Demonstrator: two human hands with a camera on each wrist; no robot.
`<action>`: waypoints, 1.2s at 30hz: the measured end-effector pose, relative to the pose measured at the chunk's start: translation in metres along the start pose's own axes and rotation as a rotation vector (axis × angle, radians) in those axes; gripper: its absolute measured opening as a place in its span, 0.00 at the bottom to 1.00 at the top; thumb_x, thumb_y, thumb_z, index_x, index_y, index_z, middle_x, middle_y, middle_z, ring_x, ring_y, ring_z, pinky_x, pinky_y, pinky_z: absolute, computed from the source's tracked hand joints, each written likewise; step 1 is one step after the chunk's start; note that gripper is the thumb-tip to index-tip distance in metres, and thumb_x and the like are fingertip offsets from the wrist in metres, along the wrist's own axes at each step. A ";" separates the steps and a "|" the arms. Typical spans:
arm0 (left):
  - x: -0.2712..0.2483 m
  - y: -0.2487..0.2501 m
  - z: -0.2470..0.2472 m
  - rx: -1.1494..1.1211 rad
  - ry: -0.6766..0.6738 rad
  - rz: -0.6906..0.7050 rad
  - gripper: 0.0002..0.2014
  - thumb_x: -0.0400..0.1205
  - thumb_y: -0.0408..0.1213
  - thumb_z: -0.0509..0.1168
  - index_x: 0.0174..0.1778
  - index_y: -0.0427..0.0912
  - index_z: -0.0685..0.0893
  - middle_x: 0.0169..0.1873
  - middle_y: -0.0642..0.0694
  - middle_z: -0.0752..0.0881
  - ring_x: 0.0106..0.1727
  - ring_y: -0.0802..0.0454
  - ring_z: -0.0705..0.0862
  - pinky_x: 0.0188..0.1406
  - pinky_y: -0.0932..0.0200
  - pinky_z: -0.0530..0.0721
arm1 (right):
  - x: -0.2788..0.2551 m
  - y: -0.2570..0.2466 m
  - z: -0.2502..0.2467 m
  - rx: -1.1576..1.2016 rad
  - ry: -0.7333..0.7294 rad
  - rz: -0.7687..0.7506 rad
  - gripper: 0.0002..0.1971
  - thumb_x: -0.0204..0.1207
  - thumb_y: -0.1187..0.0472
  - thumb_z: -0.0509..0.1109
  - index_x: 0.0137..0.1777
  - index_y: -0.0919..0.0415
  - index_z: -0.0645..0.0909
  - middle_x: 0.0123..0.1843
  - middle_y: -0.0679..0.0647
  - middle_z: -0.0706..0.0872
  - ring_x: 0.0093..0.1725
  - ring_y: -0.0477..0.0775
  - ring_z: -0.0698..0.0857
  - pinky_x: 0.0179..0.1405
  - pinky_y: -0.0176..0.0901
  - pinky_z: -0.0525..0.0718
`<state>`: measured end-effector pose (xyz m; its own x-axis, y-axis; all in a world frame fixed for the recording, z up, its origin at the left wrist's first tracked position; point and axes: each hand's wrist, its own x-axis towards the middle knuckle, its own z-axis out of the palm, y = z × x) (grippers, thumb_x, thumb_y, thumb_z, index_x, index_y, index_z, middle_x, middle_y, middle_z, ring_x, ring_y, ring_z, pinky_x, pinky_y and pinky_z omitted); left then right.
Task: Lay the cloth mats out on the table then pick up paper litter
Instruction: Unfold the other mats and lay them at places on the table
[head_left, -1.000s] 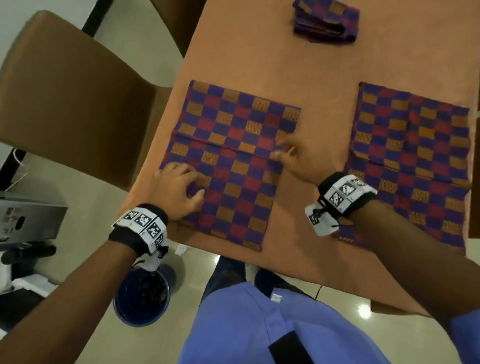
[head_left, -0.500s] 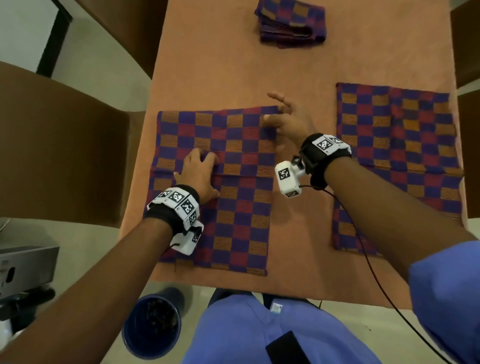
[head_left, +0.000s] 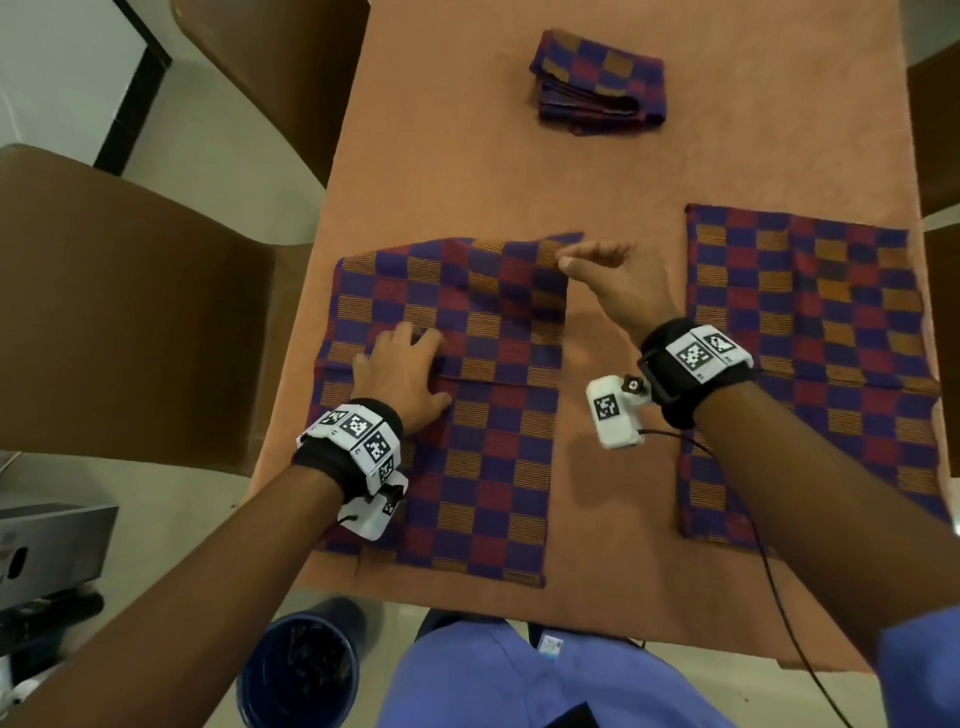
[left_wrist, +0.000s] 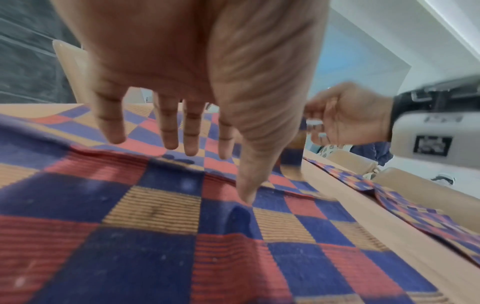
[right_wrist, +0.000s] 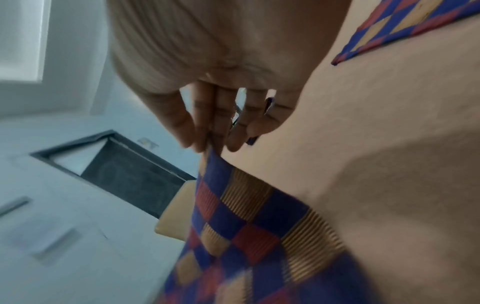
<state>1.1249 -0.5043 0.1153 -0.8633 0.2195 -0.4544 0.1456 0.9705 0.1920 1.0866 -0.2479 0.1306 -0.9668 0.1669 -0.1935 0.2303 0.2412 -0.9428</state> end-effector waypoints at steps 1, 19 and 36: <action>0.002 -0.004 -0.006 -0.021 0.054 0.022 0.22 0.74 0.50 0.71 0.63 0.53 0.75 0.63 0.46 0.75 0.67 0.40 0.73 0.59 0.35 0.75 | 0.004 0.009 -0.003 -0.190 0.027 0.055 0.04 0.74 0.63 0.74 0.44 0.54 0.89 0.42 0.48 0.90 0.45 0.44 0.88 0.48 0.43 0.84; 0.142 -0.028 -0.078 -0.053 -0.163 0.237 0.31 0.70 0.38 0.74 0.69 0.55 0.71 0.60 0.42 0.79 0.56 0.39 0.81 0.57 0.41 0.82 | 0.107 -0.016 0.070 -0.967 -0.491 -0.023 0.19 0.67 0.59 0.77 0.58 0.55 0.81 0.53 0.53 0.84 0.52 0.58 0.83 0.42 0.43 0.79; 0.155 -0.033 -0.123 -0.284 -0.300 0.194 0.09 0.69 0.39 0.80 0.40 0.41 0.90 0.36 0.43 0.90 0.37 0.47 0.85 0.36 0.57 0.80 | 0.115 -0.038 0.047 -0.676 -0.510 -0.020 0.17 0.76 0.62 0.71 0.64 0.50 0.83 0.49 0.50 0.82 0.45 0.48 0.79 0.40 0.40 0.77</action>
<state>0.9272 -0.5143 0.1454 -0.6488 0.4546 -0.6102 0.1164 0.8517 0.5109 0.9617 -0.2834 0.1318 -0.8654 -0.2561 -0.4307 0.0724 0.7866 -0.6132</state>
